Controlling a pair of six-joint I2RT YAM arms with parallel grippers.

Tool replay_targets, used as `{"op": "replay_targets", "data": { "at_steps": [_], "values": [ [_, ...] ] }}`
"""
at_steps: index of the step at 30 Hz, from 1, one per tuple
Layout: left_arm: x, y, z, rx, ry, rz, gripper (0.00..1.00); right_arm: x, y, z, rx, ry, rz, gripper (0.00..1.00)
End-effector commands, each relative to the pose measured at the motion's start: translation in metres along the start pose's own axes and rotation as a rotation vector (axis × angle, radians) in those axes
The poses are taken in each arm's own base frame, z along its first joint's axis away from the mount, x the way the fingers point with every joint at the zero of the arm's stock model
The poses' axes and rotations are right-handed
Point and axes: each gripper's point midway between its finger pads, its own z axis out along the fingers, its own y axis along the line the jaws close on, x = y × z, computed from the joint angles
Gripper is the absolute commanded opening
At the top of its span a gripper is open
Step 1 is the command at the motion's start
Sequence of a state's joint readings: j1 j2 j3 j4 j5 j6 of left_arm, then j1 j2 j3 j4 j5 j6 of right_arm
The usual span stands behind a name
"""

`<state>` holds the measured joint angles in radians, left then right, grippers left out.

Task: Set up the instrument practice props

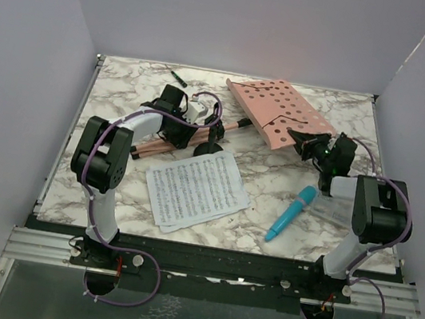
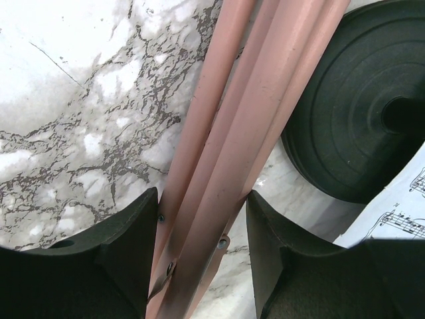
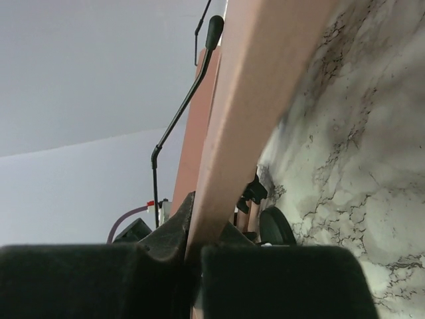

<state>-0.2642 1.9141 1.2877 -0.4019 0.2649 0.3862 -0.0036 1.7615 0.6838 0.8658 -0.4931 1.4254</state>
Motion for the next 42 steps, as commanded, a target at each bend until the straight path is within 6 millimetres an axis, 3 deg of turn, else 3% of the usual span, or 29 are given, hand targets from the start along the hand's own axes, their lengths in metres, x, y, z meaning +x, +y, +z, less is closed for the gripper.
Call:
{"op": "replay_targets", "data": {
  "at_steps": [1, 7, 18, 23, 33, 42],
  "values": [
    [0.023, -0.011, 0.003, 0.027, 0.083, -0.094, 0.0, -0.002, 0.057, 0.006, -0.14, 0.02, -0.189, 0.0],
    [0.011, -0.012, -0.007, 0.018, 0.029, -0.115, 0.0, 0.007, 0.094, -0.004, -0.188, 0.055, -0.262, 0.01],
    [-0.011, -0.008, -0.032, 0.001, -0.107, -0.182, 0.0, 0.035, 0.204, -0.037, -0.336, 0.07, -0.402, 0.0],
    [-0.018, -0.006, -0.045, -0.004, -0.17, -0.216, 0.0, 0.051, 0.24, -0.048, -0.4, 0.088, -0.446, 0.0],
    [-0.039, 0.006, -0.075, -0.008, -0.338, -0.308, 0.0, 0.113, 0.326, -0.068, -0.604, 0.236, -0.578, 0.01],
    [-0.059, 0.014, -0.114, -0.032, -0.5, -0.306, 0.0, 0.165, 0.378, -0.105, -0.758, 0.331, -0.664, 0.01]
  ]
}}
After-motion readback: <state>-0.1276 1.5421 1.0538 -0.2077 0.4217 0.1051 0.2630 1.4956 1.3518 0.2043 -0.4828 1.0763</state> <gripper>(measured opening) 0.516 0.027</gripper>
